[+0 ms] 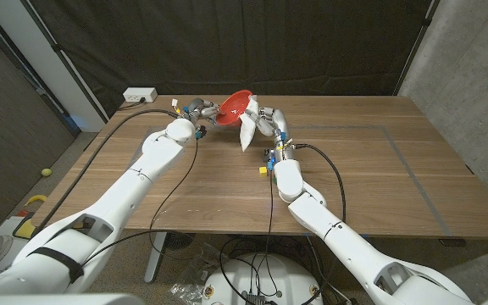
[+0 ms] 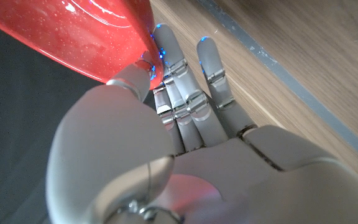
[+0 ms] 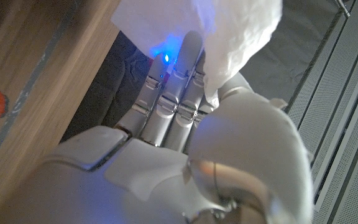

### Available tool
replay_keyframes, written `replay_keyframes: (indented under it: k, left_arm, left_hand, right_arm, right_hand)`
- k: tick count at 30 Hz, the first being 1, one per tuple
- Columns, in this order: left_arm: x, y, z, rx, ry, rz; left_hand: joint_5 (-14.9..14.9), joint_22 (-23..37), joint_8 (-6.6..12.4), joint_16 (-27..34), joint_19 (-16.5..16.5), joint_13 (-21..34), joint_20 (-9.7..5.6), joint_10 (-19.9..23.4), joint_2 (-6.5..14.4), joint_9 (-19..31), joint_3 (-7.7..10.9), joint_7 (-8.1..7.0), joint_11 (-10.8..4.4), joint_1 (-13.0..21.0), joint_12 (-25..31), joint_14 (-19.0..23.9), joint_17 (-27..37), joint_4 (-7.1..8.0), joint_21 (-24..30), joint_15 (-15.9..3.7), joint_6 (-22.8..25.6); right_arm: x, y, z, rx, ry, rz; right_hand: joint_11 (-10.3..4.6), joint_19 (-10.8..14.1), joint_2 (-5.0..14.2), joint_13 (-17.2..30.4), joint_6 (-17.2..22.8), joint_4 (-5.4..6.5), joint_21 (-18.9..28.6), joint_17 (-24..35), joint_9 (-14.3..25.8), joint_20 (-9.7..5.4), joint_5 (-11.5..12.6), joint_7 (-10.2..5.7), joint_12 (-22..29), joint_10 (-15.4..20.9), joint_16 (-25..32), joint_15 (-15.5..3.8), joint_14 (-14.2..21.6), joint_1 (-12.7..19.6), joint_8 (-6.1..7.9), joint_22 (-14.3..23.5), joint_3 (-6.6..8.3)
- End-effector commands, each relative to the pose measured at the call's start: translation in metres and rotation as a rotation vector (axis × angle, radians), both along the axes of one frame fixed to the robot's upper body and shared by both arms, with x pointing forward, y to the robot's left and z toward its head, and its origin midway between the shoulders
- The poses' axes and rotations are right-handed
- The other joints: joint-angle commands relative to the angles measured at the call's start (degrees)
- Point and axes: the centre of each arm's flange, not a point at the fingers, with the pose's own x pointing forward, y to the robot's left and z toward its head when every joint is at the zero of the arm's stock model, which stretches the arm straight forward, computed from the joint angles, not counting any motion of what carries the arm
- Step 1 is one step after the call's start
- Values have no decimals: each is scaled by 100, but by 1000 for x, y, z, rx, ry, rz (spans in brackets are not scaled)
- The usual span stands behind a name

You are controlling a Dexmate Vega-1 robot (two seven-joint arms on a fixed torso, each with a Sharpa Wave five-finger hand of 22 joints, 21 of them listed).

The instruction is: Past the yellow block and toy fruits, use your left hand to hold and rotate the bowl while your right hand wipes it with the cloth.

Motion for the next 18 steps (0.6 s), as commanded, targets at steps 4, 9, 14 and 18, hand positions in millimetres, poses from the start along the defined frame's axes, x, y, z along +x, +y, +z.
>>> replay_keyframes:
  k: [4,9,14,18]
  left_arm:
    - [-3,-3,1,-36,-16,-10]
    - [-6,-1,1,-34,-14,-15]
    - [-8,0,0,-26,-3,-40]
    - [-8,1,-3,-54,1,-85]
  left_hand:
    - [15,6,-21,-32,-39,28,-592,-51,94,-8,526,345,-161,35,10,-3,-12,373,39,-11,300]
    - [15,6,-24,-29,-47,13,-592,-35,91,-16,533,330,-163,34,9,-3,-2,369,41,-12,305]
    - [15,7,-23,-30,-52,23,-593,-31,86,-12,540,316,-170,36,19,-6,5,362,47,-13,301]
    - [14,7,-19,-23,-59,26,-595,-14,83,-5,545,315,-169,38,29,0,17,357,50,-13,302]
  right_arm:
    - [-9,5,-7,-56,-14,-5]
    - [-7,3,-6,-37,-15,-11]
    - [-4,2,-4,-22,-23,-20]
    - [-1,0,-1,1,-27,-32]
  right_hand:
    - [4,20,-49,21,581,34,107,24,14,-619,94,-112,12,64,-4,-176,45,45,-29,-29,-28]
    - [-11,3,-54,38,576,42,149,25,10,-622,119,-110,-8,45,-30,-175,51,48,-63,-49,-30]
    - [0,-26,-48,40,539,53,210,23,9,-627,149,-103,-51,20,-76,-176,48,55,-121,-80,-29]
    - [0,-43,-39,54,531,61,241,24,11,-634,162,-109,-70,-2,-96,-179,53,58,-146,-97,-28]
